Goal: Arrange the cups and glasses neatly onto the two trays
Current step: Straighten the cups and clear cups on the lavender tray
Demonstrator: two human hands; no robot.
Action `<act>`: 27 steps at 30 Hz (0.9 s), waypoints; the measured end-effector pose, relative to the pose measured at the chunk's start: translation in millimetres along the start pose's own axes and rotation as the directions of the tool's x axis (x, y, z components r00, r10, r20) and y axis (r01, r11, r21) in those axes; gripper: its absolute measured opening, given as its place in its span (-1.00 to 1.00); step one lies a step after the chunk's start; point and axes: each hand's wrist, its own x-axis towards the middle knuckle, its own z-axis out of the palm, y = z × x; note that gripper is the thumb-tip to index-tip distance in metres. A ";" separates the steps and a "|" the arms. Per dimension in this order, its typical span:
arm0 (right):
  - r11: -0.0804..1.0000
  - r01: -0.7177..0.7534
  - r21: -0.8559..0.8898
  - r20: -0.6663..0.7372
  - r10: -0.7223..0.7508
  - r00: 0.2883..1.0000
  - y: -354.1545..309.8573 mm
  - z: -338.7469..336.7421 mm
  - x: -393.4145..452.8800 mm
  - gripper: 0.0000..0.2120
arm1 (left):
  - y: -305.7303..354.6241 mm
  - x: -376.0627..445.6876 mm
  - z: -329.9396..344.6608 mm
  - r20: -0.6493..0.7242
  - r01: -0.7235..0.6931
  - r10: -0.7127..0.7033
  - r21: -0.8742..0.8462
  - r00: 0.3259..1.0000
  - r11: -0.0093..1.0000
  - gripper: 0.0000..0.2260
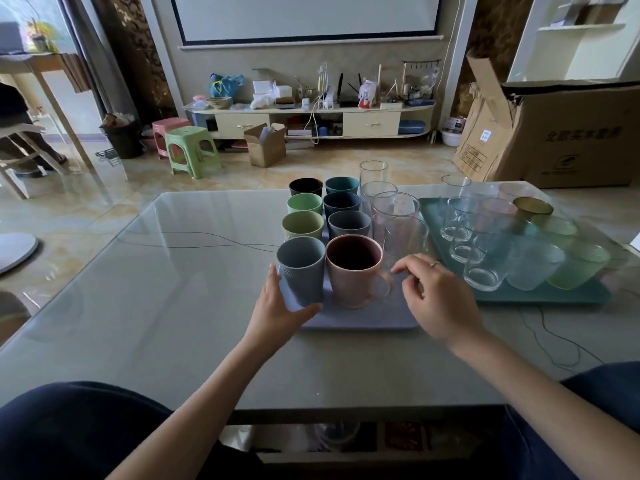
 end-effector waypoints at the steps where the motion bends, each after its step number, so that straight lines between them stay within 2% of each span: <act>1: 0.999 0.052 -0.017 0.005 -0.052 0.999 -3.9 1.3 8.6 -0.80 | 0.7 5.5 -0.3 0.015 -0.009 0.009 -0.021 1.000 1.000 -0.06; 5: 0.967 0.240 -0.085 0.100 -0.232 0.968 -15.8 12.5 38.3 -0.79 | 3.4 25.0 -1.2 0.021 -0.008 0.010 -0.116 1.000 0.993 -0.18; 11: 0.920 0.345 -0.188 0.220 -0.302 0.927 -10.0 32.8 47.1 -0.74 | -6.3 41.3 5.5 -0.002 0.008 -0.009 -0.236 1.000 0.972 -0.17; 20: 0.915 0.325 -0.241 0.200 -0.281 0.939 -5.7 35.7 47.4 -0.68 | -7.1 49.2 8.3 -0.027 -0.031 0.026 -0.219 0.999 0.975 -0.23; 27: 0.930 0.297 -0.216 0.189 -0.258 0.947 -6.4 35.1 45.3 -0.66 | -12.2 41.9 10.0 -0.066 -0.055 0.042 -0.207 0.997 0.977 -0.26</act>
